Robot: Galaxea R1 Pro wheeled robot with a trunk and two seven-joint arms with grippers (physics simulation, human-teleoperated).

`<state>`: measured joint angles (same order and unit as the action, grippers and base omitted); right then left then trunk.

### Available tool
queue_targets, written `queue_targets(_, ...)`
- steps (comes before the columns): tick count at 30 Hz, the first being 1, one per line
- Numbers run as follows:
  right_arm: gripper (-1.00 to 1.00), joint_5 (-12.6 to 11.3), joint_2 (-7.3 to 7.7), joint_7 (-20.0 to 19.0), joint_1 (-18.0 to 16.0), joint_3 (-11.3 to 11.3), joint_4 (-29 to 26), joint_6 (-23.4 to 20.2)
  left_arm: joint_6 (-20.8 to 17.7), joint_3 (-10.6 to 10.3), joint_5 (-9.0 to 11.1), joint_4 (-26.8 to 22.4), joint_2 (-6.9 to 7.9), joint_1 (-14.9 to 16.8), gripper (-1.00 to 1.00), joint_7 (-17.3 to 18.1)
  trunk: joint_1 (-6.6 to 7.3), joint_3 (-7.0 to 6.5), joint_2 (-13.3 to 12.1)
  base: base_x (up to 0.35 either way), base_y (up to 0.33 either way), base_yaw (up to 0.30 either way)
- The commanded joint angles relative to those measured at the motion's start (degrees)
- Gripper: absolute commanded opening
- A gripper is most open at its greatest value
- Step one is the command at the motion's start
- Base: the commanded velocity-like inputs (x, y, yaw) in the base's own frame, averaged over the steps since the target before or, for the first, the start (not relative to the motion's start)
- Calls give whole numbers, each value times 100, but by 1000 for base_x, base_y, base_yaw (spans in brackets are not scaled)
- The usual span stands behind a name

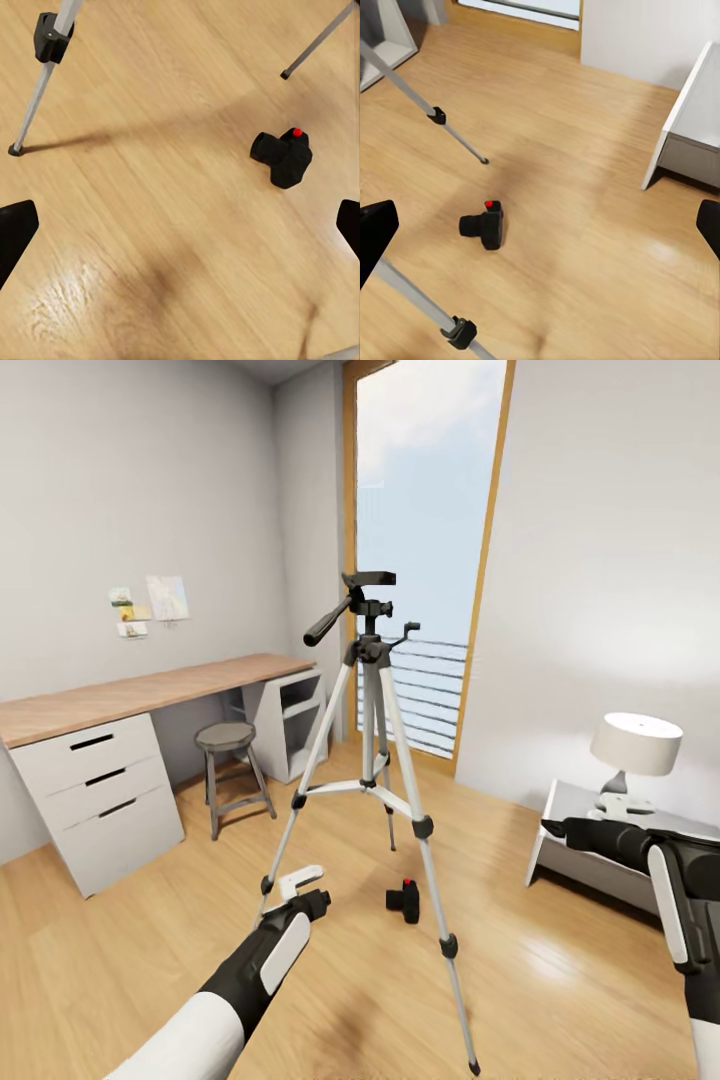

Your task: Attach the digital camera to the camera tripod in the bedroom.

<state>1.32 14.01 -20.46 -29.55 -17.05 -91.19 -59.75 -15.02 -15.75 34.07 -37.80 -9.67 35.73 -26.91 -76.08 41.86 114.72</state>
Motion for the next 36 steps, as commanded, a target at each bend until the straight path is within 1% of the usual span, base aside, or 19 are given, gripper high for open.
queue_targets(1,100,20,-11,-32,-4,-5,-19,-25,-16,-65,65,-11,2,9,100,-48,-22,25,44,0,0,0)
queue_targets(3,100,11,-21,-43,-2,-6,-42,-25,-31,-120,165,-24,-1,35,100,-46,-66,60,125,0,0,0)
queue_targets(4,100,-3,-18,-57,6,-7,-73,-25,-80,-158,323,-40,4,93,100,-46,-88,78,165,0,0,0)
queue_targets(6,100,-11,-16,-68,11,-8,-93,-25,-142,-183,482,-40,12,202,100,-45,-132,114,245,0,0,0)
queue_targets(7,100,-11,-16,-68,11,-8,-93,-25,-142,-183,482,-40,12,202,100,-45,-154,132,285,0,0,0)
queue_targets(8,100,-17,-19,-76,14,-3,-105,-25,-176,-199,598,-19,20,322,100,-39,-176,150,325,0,0,0)
queue_targets(12,100,-23,-35,-84,17,7,-118,-25,-168,-219,717,95,32,461,100,18,-263,222,486,0,0,0)
queue_targets(13,100,-24,-41,-87,18,9,-123,-25,-31,-230,755,266,42,508,100,145,-285,240,526,0,0,0)
queue_targets(18,100,-23,-50,-89,19,9,-124,-25,272,-235,776,647,57,536,100,322,-395,330,726,0,0,-66)
queue_targets(22,100,-20,-53,-89,14,3,-124,-25,400,-226,801,841,69,544,100,382,-483,402,887,0,0,-183)
queue_targets(27,100,-17,-55,-89,12,4,-122,-25,457,-212,813,925,75,538,100,406,-593,491,1087,0,0,-231)
queue_targets(30,100,-1,-56,-90,9,6,-118,-25,613,-182,823,964,82,523,100,396,-659,545,1208,0,0,-253)
queue_targets(31,100,-1,-56,-90,9,6,-118,-25,613,-182,823,964,82,523,100,396,-681,563,1248,0,0,-255)
queue_targets(32,100,4,-56,-88,6,3,-115,-25,697,-171,838,972,81,520,100,374,-703,581,1288,0,0,-229)
queue_targets(36,100,8,-56,-85,3,3,-112,-25,791,-152,902,976,80,516,100,329,-791,653,1448,0,0,-144)
